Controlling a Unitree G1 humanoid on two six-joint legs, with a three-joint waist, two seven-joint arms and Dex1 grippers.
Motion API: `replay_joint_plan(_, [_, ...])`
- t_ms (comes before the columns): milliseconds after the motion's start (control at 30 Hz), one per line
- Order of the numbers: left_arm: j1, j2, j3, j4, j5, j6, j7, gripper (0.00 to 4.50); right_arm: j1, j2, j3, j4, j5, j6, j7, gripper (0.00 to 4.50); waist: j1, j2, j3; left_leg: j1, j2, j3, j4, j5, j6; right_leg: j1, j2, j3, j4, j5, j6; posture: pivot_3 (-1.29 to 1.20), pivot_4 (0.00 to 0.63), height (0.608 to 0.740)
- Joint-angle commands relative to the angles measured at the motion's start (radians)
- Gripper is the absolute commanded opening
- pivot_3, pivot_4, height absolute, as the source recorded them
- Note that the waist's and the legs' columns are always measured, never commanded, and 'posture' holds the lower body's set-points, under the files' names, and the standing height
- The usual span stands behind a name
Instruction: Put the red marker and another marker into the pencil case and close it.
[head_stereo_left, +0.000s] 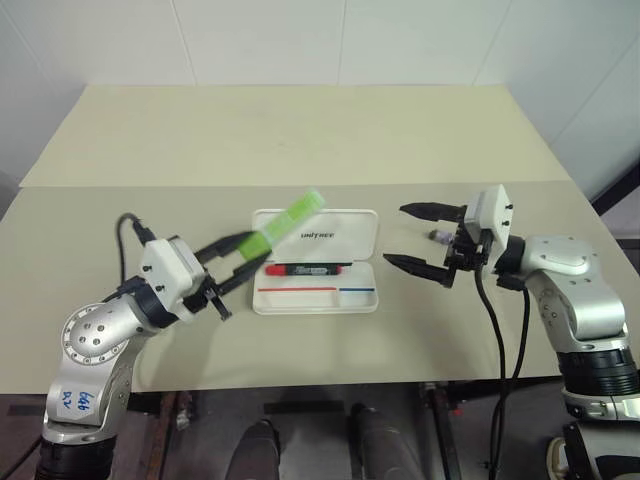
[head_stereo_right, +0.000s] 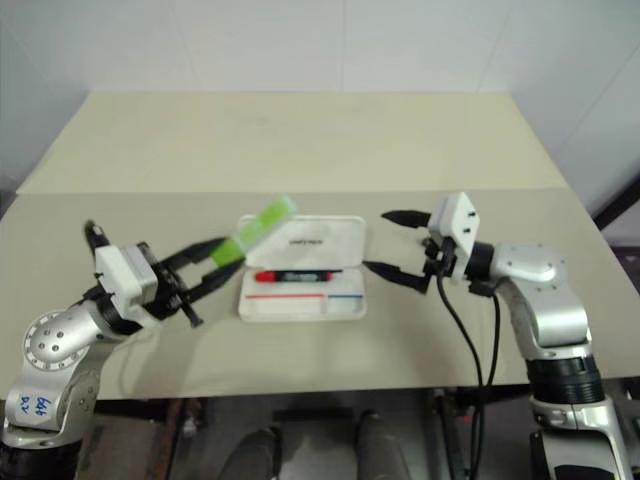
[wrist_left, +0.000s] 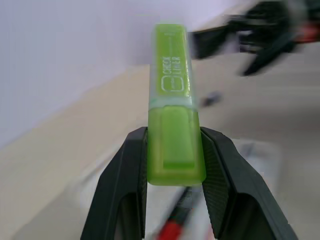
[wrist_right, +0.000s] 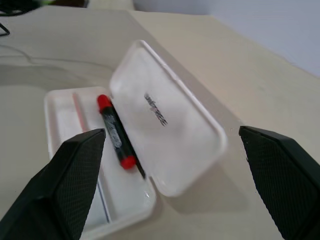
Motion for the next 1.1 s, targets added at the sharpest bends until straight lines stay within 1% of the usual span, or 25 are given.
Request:
replay_joint_plan(33, [-0.042, 0.038, -0.031, 0.064, -0.033, -0.040, -0.135, 1.03, 0.016, -0.024, -0.044, -0.059, 0.014, -0.003, -0.020, 4.50, 0.001, 0.001, 0.000, 0.000, 0.000, 0.000, 0.000, 0.000, 0.000, 0.000, 0.000, 0.000, 0.000, 0.000, 0.000, 0.00, 0.150, 0.740])
replay_joint_plan(167, [-0.092, 0.073, -0.080, 0.154, -0.006, -0.063, -0.243, 1.03, 0.036, -0.035, -0.057, -0.094, 0.026, 0.014, -0.031, 4.50, 0.001, 0.001, 0.000, 0.000, 0.000, 0.000, 0.000, 0.000, 0.001, 0.000, 0.000, 0.000, 0.000, 0.000, 0.000, 0.00, 0.150, 0.740])
replay_joint_plan(233, [-0.159, 0.085, -0.132, 0.279, 0.057, -0.136, -0.316, 1.03, 0.077, -0.057, -0.076, -0.144, 0.047, 0.041, -0.029, 4.50, 0.005, 0.001, 0.001, 0.000, 0.000, 0.000, 0.000, 0.000, 0.001, 0.000, 0.000, 0.000, 0.000, 0.000, 0.000, 0.00, 0.150, 0.740])
replay_joint_plan(300, [-0.226, 0.085, -0.169, 0.386, 0.098, -0.179, -0.359, 1.03, 0.107, -0.075, -0.092, -0.182, 0.063, 0.063, -0.031, 4.50, 0.011, 0.001, 0.001, 0.000, 0.000, 0.000, 0.000, 0.001, 0.001, 0.000, 0.000, 0.000, 0.001, 0.000, 0.000, 0.00, 0.150, 0.740])
replay_joint_plan(500, [-0.353, 0.066, -0.237, 0.579, 0.179, -0.276, -0.425, 1.03, 0.124, -0.085, -0.106, -0.230, 0.080, 0.095, -0.065, 4.50, 0.006, 0.001, 0.001, -0.001, 0.000, 0.000, 0.000, 0.001, 0.001, 0.000, 0.000, 0.000, 0.001, 0.000, 0.000, 0.00, 0.150, 0.740])
replay_joint_plan(633, [-0.397, 0.045, -0.254, 0.635, 0.198, -0.304, -0.433, 1.03, 0.137, -0.083, -0.106, -0.260, 0.088, 0.109, -0.086, 4.50, 0.005, 0.001, 0.001, -0.001, 0.000, 0.000, 0.000, 0.001, 0.001, -0.001, 0.000, 0.000, 0.002, 0.000, 0.000, 0.00, 0.150, 0.740])
replay_joint_plan(700, [-0.407, 0.042, -0.266, 0.646, 0.199, -0.289, -0.443, 1.03, 0.150, -0.081, -0.108, -0.281, 0.094, 0.119, -0.097, 4.50, 0.006, 0.001, 0.001, -0.001, 0.000, 0.000, 0.000, 0.001, 0.001, -0.001, 0.000, 0.000, 0.004, 0.000, 0.001, 0.00, 0.150, 0.740])
replay_joint_plan(833, [-0.406, 0.052, -0.272, 0.667, 0.218, -0.305, -0.453, 1.03, 0.168, -0.083, -0.117, -0.304, 0.104, 0.133, -0.113, 4.50, 0.006, 0.001, 0.001, 0.000, 0.000, -0.001, 0.000, 0.001, 0.001, -0.002, 0.000, 0.000, 0.008, 0.000, 0.001, 0.00, 0.150, 0.740])
replay_joint_plan(1100, [-0.401, 0.064, -0.270, 0.694, 0.240, -0.293, -0.439, 1.03, 0.180, -0.081, -0.116, -0.327, 0.115, 0.144, -0.133, 4.50, 0.006, 0.001, 0.001, 0.000, 0.000, -0.001, 0.001, 0.001, 0.001, -0.002, 0.000, 0.000, 0.009, -0.001, 0.001, 0.00, 0.150, 0.740])
